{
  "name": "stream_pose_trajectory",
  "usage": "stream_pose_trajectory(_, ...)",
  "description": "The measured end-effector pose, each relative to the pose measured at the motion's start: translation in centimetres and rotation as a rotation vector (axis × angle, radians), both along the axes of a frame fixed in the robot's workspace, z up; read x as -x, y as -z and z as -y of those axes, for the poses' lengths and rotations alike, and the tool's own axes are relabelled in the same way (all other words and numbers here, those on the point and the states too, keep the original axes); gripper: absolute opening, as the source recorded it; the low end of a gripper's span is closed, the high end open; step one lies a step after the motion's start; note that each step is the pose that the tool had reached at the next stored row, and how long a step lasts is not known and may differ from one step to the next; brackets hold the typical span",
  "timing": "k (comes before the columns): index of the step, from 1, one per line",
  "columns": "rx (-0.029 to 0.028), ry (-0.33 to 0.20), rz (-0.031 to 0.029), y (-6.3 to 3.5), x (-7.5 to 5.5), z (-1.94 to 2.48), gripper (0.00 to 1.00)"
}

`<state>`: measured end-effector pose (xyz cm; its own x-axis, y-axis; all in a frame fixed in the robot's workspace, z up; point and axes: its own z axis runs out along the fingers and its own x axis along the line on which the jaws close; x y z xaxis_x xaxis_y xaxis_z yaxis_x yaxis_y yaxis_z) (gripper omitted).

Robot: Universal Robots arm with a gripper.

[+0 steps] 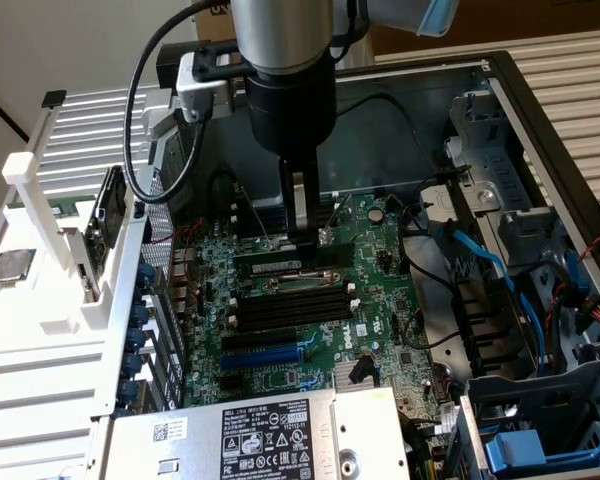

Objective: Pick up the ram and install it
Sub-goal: 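Insert the ram into the slot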

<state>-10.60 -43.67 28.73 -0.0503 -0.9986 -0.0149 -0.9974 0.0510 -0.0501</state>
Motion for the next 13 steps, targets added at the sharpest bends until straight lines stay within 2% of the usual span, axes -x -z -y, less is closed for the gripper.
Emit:
stream_pose_trajectory(5,-0.0036,-0.001,-0.0006,0.55,0.0,0.00,0.12)
stream_pose_trajectory(6,-0.0049,-0.001,-0.0012,0.61,0.0,-0.01,0.12)
stream_pose_trajectory(8,-0.0116,-0.002,-0.0022,0.83,0.0,-0.08,0.12)
stream_pose_trajectory(13,-0.0161,-0.002,-0.0025,1.28,0.0,-0.27,0.12)
